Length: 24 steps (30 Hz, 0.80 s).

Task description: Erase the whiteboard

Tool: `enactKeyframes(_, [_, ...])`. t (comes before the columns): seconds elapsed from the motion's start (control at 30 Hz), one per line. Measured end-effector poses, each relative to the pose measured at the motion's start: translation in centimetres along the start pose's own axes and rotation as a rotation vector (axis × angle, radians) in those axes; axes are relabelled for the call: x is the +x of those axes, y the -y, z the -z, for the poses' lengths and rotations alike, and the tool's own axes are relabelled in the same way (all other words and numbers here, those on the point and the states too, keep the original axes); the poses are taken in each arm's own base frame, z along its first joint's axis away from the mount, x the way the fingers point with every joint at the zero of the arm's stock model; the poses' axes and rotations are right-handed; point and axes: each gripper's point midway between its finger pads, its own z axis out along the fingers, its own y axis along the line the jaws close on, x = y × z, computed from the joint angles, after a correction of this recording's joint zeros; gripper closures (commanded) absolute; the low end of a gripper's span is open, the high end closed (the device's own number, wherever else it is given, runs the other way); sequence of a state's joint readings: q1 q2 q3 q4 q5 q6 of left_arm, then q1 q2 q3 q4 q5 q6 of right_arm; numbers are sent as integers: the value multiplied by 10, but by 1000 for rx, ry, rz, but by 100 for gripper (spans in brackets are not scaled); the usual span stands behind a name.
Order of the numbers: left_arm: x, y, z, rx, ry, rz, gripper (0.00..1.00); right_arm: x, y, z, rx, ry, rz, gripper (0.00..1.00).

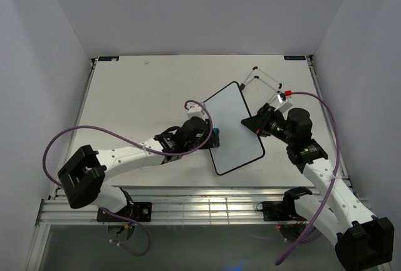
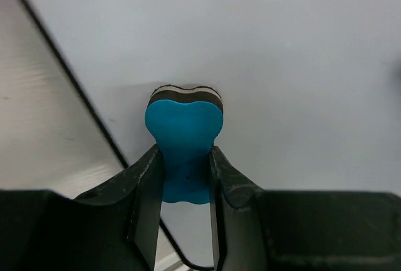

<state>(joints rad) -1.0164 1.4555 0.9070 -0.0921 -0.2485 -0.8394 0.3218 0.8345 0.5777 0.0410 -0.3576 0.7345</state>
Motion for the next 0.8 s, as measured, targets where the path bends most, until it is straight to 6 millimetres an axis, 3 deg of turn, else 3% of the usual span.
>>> enactKeyframes(0.13, [-14, -49, 0, -94, 34, 53, 100, 0, -7, 3, -24, 0, -15, 92])
enactKeyframes(0.2, [-19, -57, -1, -111, 44, 65, 100, -1, -9, 4, -30, 3, -20, 92])
enactKeyframes(0.53, [-32, -60, -5, -72, 64, 85, 100, -6, -14, 4, -46, 24, -22, 92])
enactKeyframes(0.7, [-22, -52, -6, -31, 43, 79, 100, -7, -13, 3, -46, 26, -15, 92])
enactKeyframes(0.8, [-9, -37, -3, 9, 18, 70, 100, -5, -10, 1, -38, 18, -10, 92])
